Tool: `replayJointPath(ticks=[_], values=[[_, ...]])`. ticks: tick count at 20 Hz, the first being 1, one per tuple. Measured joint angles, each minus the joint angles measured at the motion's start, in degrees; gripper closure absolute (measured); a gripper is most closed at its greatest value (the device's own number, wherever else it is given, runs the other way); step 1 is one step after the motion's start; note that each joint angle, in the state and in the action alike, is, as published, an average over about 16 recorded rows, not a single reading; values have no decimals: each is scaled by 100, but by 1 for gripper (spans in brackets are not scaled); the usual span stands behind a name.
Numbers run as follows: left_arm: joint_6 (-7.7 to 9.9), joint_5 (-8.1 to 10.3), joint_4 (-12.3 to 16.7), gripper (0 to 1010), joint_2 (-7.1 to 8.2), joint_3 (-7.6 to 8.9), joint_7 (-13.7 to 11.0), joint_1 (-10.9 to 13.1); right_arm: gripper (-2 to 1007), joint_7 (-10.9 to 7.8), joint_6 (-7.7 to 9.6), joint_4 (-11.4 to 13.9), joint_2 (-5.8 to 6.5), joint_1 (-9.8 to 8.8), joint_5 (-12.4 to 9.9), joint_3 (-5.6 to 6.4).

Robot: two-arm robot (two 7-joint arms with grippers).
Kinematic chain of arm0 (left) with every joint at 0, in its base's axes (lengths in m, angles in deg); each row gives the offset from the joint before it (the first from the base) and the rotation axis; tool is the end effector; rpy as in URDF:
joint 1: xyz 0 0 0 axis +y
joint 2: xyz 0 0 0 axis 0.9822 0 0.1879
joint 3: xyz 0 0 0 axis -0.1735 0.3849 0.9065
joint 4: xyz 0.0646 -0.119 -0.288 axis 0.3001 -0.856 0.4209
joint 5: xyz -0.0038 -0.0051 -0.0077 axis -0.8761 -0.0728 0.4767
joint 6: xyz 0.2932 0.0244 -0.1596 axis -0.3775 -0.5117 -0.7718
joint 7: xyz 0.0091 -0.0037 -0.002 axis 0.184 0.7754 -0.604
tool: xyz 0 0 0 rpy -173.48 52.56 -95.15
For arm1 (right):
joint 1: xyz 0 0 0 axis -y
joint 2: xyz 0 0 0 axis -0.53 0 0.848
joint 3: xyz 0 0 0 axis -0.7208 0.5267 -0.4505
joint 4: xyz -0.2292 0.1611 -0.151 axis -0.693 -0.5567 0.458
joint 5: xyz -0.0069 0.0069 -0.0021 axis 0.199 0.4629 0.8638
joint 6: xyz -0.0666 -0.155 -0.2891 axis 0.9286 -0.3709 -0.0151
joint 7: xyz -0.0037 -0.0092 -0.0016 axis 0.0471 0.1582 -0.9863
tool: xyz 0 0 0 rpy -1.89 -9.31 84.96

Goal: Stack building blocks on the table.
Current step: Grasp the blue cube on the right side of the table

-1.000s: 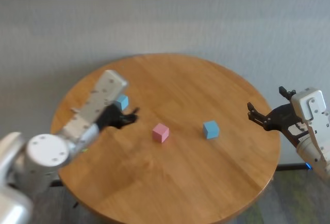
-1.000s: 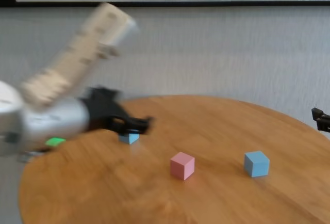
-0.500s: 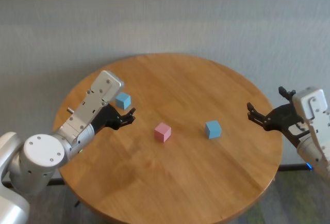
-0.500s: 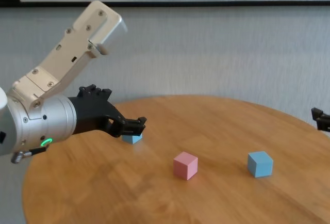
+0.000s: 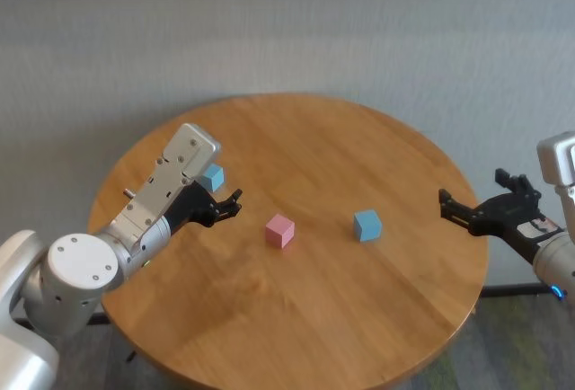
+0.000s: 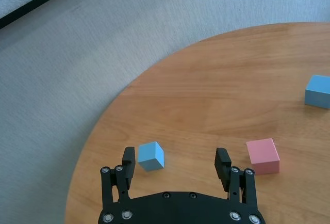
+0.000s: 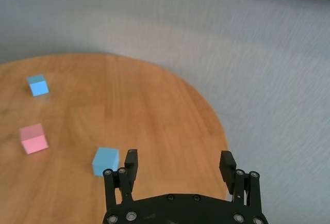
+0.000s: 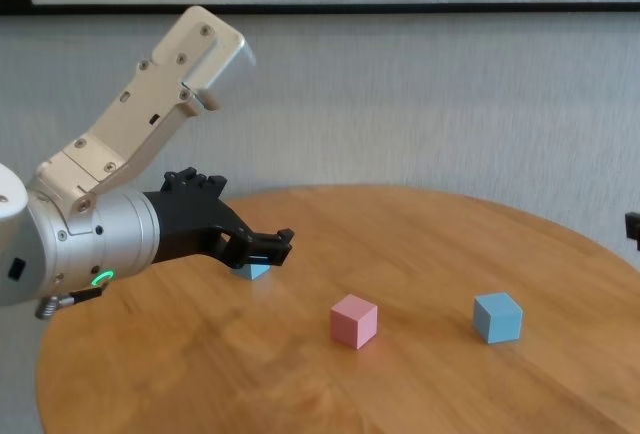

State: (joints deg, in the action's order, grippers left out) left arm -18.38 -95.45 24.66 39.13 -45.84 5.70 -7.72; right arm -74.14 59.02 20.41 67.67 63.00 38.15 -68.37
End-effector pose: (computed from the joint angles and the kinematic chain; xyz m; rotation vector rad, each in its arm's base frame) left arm 0.4320 -0.0259 -0.2861 0.4660 -0.2519 1.0230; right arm 0.3611 -0.0849 -0.2878 -0.2926 -0.0162 -1.2473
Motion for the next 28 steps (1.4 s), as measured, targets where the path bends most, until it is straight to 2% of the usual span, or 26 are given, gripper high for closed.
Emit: replayJointPath(ticks=[4,7,9,12,20,28], values=[[-21,11,-40,8,-18,-10,-8,-19,4,-100,445,268,-73,-122,-297,107],[-31,16,-61,9,-27,-15,-12,-29,4,-153,656,358,-162,-146,-388,105],[-37,19,-72,9,-32,-17,-14,-34,4,-175,735,371,-229,-137,-387,72],[-44,22,-85,9,-37,-20,-17,-40,4,-160,768,336,-332,-91,-281,-15],[-54,28,-105,9,-46,-25,-22,-49,4,29,677,0,-618,142,311,-307],[-59,31,-113,8,-50,-28,-23,-53,4,152,708,-366,-951,334,695,-486]])
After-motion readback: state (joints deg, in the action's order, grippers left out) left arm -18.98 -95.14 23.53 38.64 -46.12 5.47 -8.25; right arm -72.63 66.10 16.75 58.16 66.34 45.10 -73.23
